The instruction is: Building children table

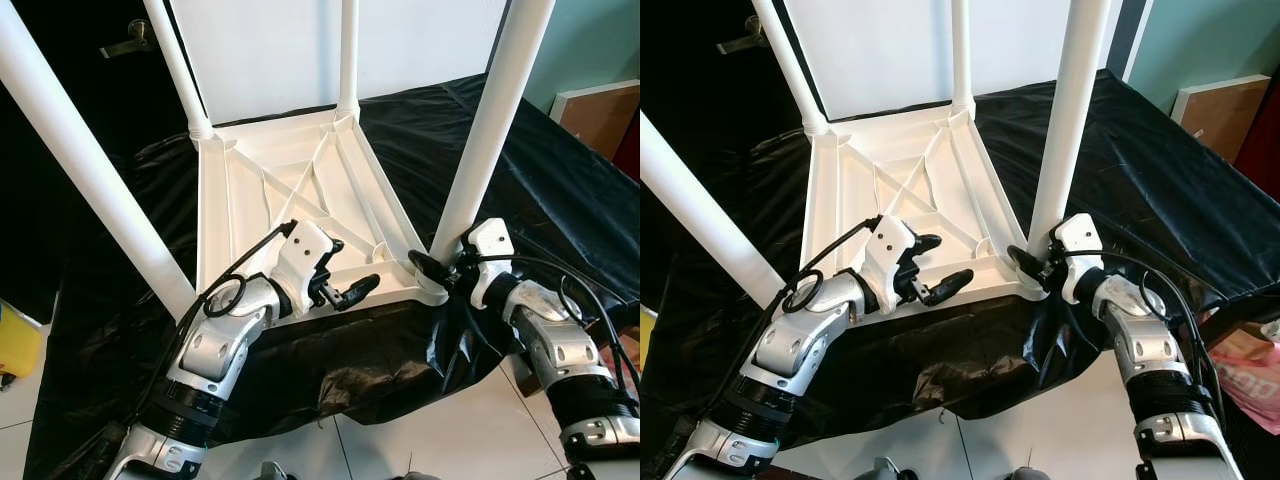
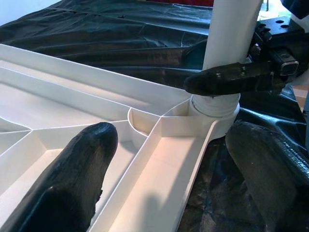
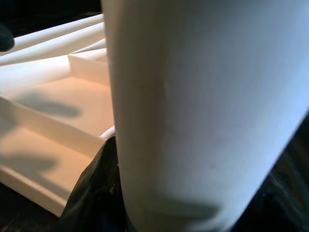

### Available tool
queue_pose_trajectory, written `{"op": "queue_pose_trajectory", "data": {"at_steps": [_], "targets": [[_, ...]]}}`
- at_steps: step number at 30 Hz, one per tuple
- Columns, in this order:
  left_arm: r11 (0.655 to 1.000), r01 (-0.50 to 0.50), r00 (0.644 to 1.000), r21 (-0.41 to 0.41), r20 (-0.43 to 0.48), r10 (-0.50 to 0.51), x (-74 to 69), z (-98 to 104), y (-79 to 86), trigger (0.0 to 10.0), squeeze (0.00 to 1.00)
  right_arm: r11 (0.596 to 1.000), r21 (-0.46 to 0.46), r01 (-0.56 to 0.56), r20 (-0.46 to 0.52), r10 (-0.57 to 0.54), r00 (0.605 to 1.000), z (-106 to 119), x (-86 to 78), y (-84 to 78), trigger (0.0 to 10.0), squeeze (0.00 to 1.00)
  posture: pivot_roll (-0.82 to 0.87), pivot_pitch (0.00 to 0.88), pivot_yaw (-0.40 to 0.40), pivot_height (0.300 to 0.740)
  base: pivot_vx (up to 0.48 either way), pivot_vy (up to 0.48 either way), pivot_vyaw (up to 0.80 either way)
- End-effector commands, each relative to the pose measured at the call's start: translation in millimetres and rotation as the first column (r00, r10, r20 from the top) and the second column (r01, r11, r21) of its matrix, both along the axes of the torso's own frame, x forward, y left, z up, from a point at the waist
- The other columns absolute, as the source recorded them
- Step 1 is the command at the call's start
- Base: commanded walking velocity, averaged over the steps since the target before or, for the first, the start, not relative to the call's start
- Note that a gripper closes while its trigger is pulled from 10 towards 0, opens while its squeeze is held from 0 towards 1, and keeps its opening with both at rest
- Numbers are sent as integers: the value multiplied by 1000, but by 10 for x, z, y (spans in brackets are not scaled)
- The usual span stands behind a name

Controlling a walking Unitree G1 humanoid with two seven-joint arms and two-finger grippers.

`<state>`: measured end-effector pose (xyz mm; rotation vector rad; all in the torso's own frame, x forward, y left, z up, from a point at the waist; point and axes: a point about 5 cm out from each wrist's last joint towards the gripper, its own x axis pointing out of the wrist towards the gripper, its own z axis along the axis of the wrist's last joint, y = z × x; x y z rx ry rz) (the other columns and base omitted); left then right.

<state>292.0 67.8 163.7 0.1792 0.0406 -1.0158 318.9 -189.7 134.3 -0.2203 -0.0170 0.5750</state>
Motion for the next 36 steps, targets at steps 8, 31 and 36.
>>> {"op": "queue_pose_trajectory", "data": {"at_steps": [8,31,36], "targets": [[999,49,999,8,-13,-48,-26,-18,-41,10000,0,956,49,288,-32,-287,957,-160,-95,44,10000,0,-137,58,90,740,0,0,0],[999,50,999,7,-13,-50,-24,-26,-54,10000,0,651,168,740,-144,-726,672,-322,-147,313,10000,0,-122,38,65,740,0,0,0],[999,44,999,7,-9,-44,-15,-21,-42,10000,0,651,162,741,-133,-730,670,-314,-143,316,10000,0,-120,31,65,740,0,0,0]]}}
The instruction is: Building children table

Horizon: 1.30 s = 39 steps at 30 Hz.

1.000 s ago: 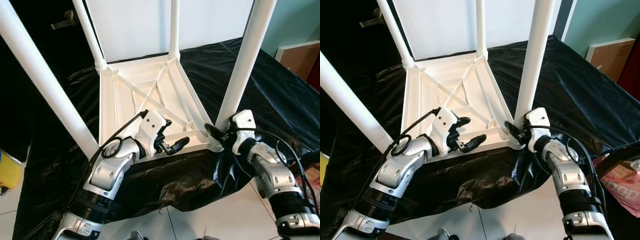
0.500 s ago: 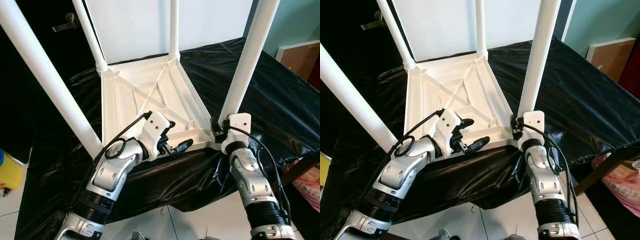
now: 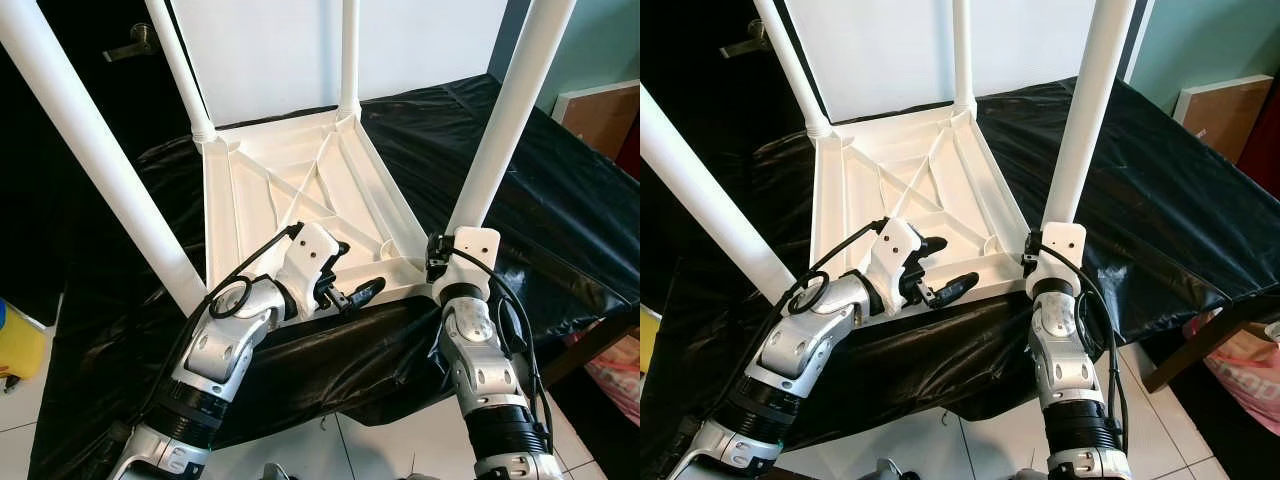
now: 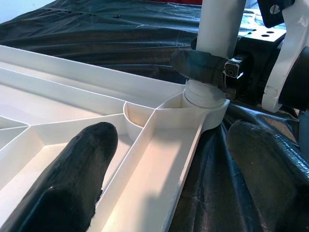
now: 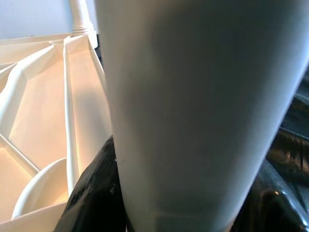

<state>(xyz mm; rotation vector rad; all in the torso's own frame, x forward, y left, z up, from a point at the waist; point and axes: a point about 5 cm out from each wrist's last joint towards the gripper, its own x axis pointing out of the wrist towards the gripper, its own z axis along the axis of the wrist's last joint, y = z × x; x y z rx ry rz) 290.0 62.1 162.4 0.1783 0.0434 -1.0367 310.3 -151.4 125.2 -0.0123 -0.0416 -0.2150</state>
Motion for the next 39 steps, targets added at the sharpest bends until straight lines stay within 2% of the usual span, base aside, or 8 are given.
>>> {"op": "queue_pose_trajectory", "data": {"at_steps": [1,5,9,10,20,23,24,39], "targets": [[1000,24,1000,7,-3,-24,6,-9,17,10000,0,999,23,48,-105,-46,993,-216,-57,-62,10000,0,-121,30,66,740,0,0,0],[1000,26,1000,11,-2,-26,7,-10,22,10000,0,998,14,69,-95,-67,993,-189,-55,-75,10000,0,-121,29,67,740,0,0,0],[1000,26,1000,13,-2,-26,7,-11,27,10000,0,997,10,76,-82,-75,994,-171,-61,-90,10000,145,-122,28,71,740,0,0,0],[999,29,1000,14,-2,-29,3,-9,27,10000,0,998,14,54,-46,-54,998,-128,-76,-102,10000,1000,-122,29,75,740,0,0,0],[999,33,999,17,-4,-33,-3,-12,28,10000,0,999,22,-24,24,24,999,-61,-153,-198,10000,1000,-125,32,78,740,0,0,0],[999,34,999,18,-4,-34,-3,-13,26,10000,0,999,20,-47,27,46,999,-78,-180,-240,10000,894,-125,32,78,740,0,0,0],[999,34,999,17,-4,-34,-3,-12,25,10000,0,997,13,-78,33,78,996,-88,-203,-267,10000,0,-126,29,77,740,0,0,0],[999,34,999,33,4,-34,-17,-80,45,10000,0,942,-69,-329,86,335,938,-8,-177,-345,10000,0,-125,25,85,740,0,0,0]]}}
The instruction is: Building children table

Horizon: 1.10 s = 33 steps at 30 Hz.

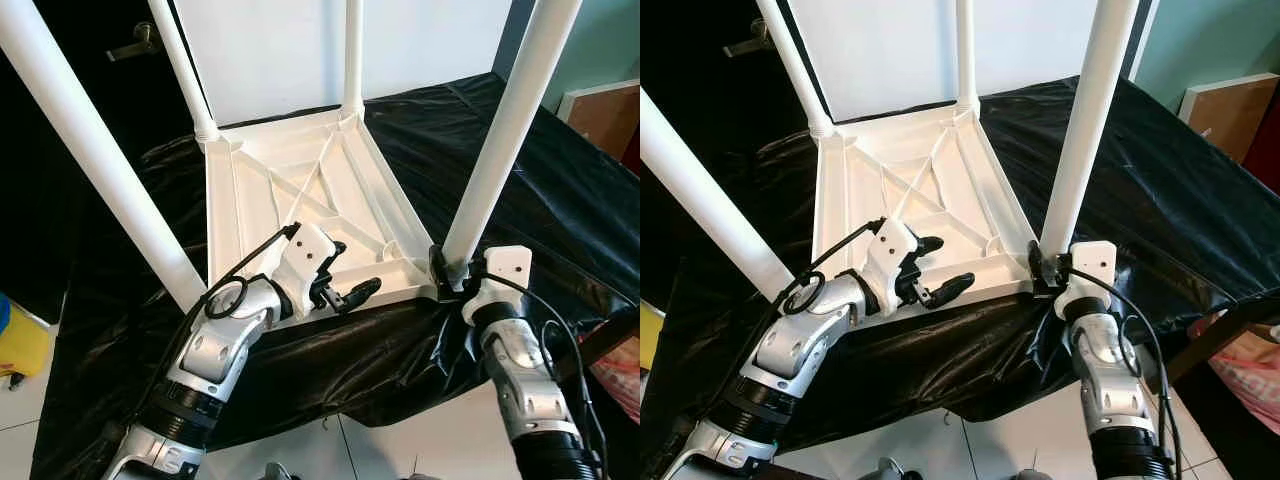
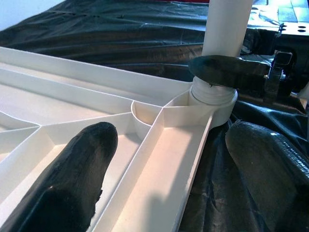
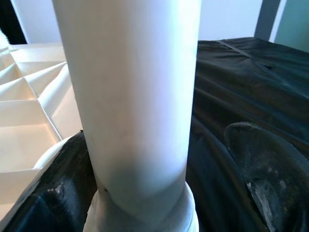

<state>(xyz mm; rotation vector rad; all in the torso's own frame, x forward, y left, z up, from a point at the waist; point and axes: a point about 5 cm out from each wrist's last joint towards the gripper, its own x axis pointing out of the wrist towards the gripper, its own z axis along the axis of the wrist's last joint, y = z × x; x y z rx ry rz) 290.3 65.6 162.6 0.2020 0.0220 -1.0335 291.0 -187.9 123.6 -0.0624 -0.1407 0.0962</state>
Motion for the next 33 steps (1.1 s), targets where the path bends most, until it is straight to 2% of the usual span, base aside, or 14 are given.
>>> {"op": "queue_pose_trajectory", "data": {"at_steps": [1,2,4,6,8,9,12,14,22,27,28,29,32,33], "targets": [[999,34,999,24,-26,-33,-20,-82,10,10000,0,999,12,-30,3,30,1000,8,17,19,10000,0,-125,25,85,740,0,0,0],[999,34,999,24,-26,-33,-20,-82,10,10000,0,999,12,-30,3,30,1000,8,17,19,10000,0,-125,25,85,740,0,0,0],[999,43,999,14,-26,-42,-59,-116,-32,10000,0,991,-27,-129,-6,129,992,56,75,-37,10000,0,-128,23,87,740,0,0,0],[999,43,999,14,-26,-42,-59,-116,-32,10000,0,991,-27,-129,-6,129,992,56,75,-37,10000,0,-128,23,87,740,0,0,0],[999,49,998,7,-26,-49,-76,-134,-73,10000,0,974,-68,-217,-27,215,976,73,119,-50,10000,0,-128,18,85,740,0,0,0],[999,49,998,7,-26,-49,-76,-134,-73,10000,0,974,-68,-217,-27,215,976,73,119,-50,10000,0,-128,18,85,740,0,0,0],[999,37,999,6,-14,-37,-68,-142,-118,10000,0,935,-121,-333,-73,326,943,73,175,-23,10000,0,-129,17,88,740,0,0,0],[999,37,999,6,-14,-37,-68,-142,-118,10000,0,935,-121,-333,-73,326,943,73,175,-23,10000,0,-129,17,88,740,0,0,0],[999,42,999,9,-31,-41,-75,-148,-122,10000,0,874,-169,-455,-130,438,890,131,323,-6,10000,0,-127,25,95,740,0,0,0],[998,54,998,17,-34,-53,-102,-159,-116,10000,0,806,-210,-553,-201,518,831,140,390,-1,10000,0,-118,34,96,740,0,0,0],[998,54,998,17,-34,-53,-102,-159,-116,10000,0,806,-210,-553,-201,518,831,140,390,-1,10000,0,-118,34,96,740,0,0,0],[999,49,998,20,-36,-48,-108,-165,-98,10000,0,779,-230,-584,-243,535,809,116,407,-22,10000,0,-114,40,92,740,0,0,0],[999,45,998,19,-39,-44,-111,-165,-90,10000,0,763,-238,-602,-269,544,795,93,409,-41,10000,0,-110,42,86,740,0,0,0],[999,44,998,17,-40,-43,-114,-165,-89,10000,0,759,-236,-607,-273,547,791,86,407,-43,9216,0,-110,42,86,740,0,0,0]]}}
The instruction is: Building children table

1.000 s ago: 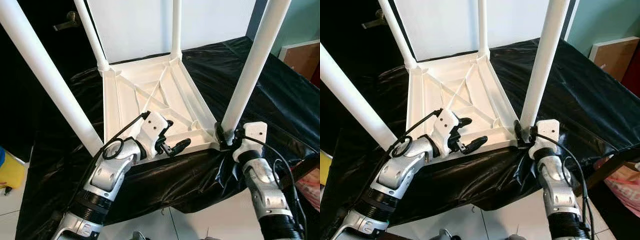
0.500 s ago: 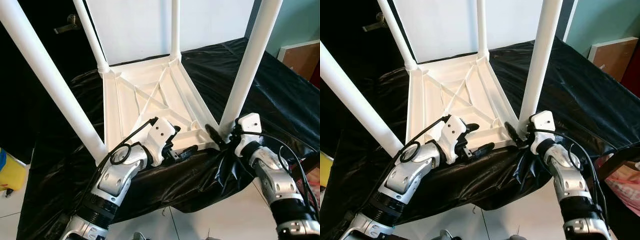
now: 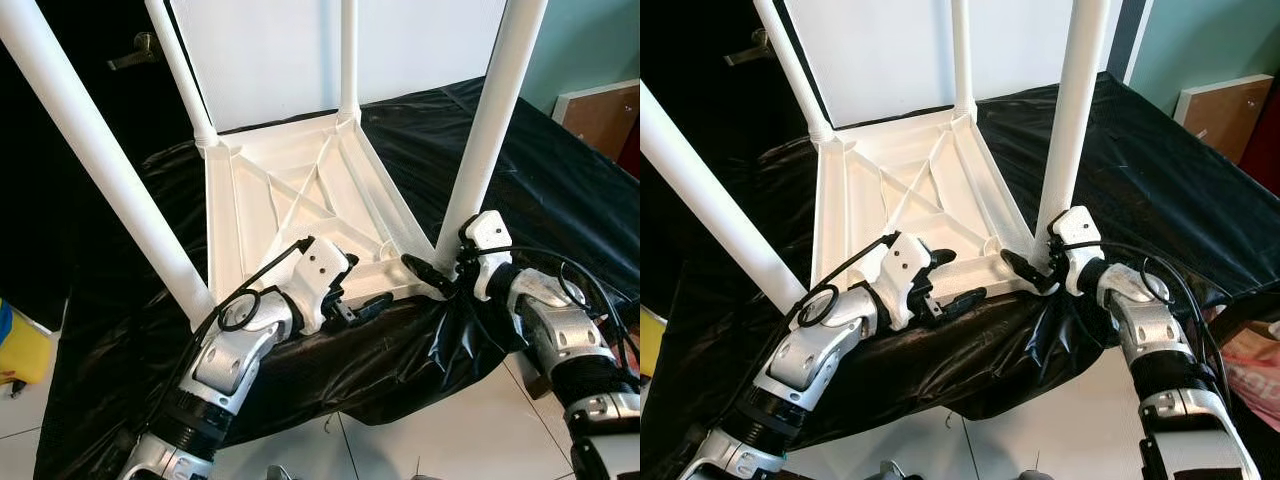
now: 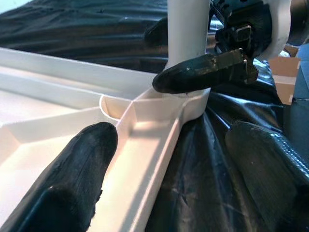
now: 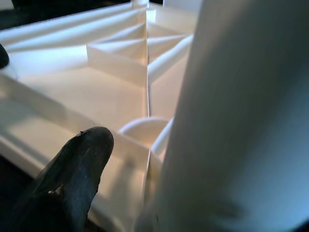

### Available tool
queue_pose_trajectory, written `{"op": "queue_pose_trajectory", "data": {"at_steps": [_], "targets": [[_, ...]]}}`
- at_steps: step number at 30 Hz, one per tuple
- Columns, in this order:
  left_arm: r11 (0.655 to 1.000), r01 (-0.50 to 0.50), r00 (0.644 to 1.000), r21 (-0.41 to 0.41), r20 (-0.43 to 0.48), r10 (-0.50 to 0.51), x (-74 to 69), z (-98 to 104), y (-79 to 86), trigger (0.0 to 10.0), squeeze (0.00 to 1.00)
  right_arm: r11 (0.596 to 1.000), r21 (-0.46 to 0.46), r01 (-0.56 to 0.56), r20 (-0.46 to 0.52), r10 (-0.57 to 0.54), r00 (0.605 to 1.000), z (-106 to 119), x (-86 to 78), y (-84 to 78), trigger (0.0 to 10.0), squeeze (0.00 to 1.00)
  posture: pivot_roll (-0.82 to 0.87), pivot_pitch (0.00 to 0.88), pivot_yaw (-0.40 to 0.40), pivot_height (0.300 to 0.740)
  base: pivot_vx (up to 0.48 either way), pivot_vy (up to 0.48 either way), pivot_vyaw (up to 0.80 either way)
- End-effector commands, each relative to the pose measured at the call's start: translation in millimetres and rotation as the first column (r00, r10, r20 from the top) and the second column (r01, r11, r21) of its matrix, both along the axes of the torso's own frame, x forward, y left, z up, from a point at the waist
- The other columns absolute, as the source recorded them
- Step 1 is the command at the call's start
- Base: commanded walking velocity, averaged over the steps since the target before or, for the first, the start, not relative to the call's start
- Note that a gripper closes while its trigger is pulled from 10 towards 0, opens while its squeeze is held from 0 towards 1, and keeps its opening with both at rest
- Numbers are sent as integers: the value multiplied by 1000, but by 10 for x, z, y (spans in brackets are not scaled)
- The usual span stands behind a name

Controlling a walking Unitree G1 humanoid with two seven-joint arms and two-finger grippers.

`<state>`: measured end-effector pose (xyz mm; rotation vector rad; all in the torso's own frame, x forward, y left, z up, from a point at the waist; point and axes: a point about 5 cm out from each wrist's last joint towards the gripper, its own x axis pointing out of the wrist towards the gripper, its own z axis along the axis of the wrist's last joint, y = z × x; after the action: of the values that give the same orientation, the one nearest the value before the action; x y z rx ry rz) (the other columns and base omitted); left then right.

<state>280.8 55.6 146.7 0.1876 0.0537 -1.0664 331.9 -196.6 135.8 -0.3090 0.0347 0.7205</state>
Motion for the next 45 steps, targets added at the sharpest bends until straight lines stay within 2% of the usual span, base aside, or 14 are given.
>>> {"op": "queue_pose_trajectory", "data": {"at_steps": [1,2,4,5,13,14,16,17,26,33,37,39,41,45], "targets": [[1000,14,1000,13,-4,-14,-22,-6,13,10000,0,999,-26,-36,-19,35,999,-41,-4,44,9216,0,-110,42,86,740,0,0,0],[1000,13,1000,12,-5,-13,-23,-6,14,10000,0,999,-30,-38,-19,38,999,-48,-4,38,1137,0,-107,45,81,740,0,0,0],[1000,12,1000,12,-5,-12,-22,-7,14,10000,0,999,-33,-39,-19,39,999,-52,-3,34,1137,0,-107,45,80,740,0,0,0],[1000,9,1000,11,-4,-9,-22,-8,15,10000,0,999,-33,-38,-18,37,999,-58,-3,27,0,0,-107,44,78,740,0,0,0],[1000,1,1000,8,-3,-1,-21,-5,24,10000,0,1000,-13,-27,-22,26,999,-104,-18,5,0,0,-101,40,76,740,0,0,0],[1000,0,1000,8,-2,0,-19,-2,25,10000,0,1000,-6,-15,-28,15,999,-119,-25,-5,3137,0,-101,40,76,740,0,0,0],[1000,-1,1000,8,-2,1,-18,1,25,10000,0,1000,-1,-8,-32,8,999,-129,-28,-14,3137,0,-101,40,76,740,0,0,0],[1000,-1,1000,8,-2,1,-17,3,28,10000,0,1000,4,3,-31,-3,1000,-140,-34,-20,10000,0,-100,37,79,740,0,0,0],[1000,1,1000,12,-2,-1,-13,11,32,10000,0,993,69,96,-19,-95,995,-168,-69,-34,10000,0,-107,41,84,740,0,0,0],[1000,-1,1000,15,-5,1,-15,5,38,10000,0,948,100,301,-15,-301,953,-259,-136,2,10000,0,-109,47,88,740,0,0,0],[1000,0,1000,15,-8,0,-20,3,42,10000,0,930,116,348,-22,-348,937,-291,-175,49,10000,0,-109,49,91,740,0,0,0],[1000,6,1000,19,-17,-5,-31,-5,45,10000,0,882,159,443,-36,-443,896,-337,-257,156,10000,0,-111,54,99,740,0,0,0],[1000,6,1000,19,-17,-5,-31,-5,45,10000,0,882,159,443,-36,-443,896,-337,-257,156,10000,0,-111,54,99,740,0,0,0],[1000,10,1000,21,-21,-9,-33,-6,49,10000,0,807,195,557,-61,-556,829,-370,-322,253,10000,0,-113,58,104,740,0,0,0]]}}
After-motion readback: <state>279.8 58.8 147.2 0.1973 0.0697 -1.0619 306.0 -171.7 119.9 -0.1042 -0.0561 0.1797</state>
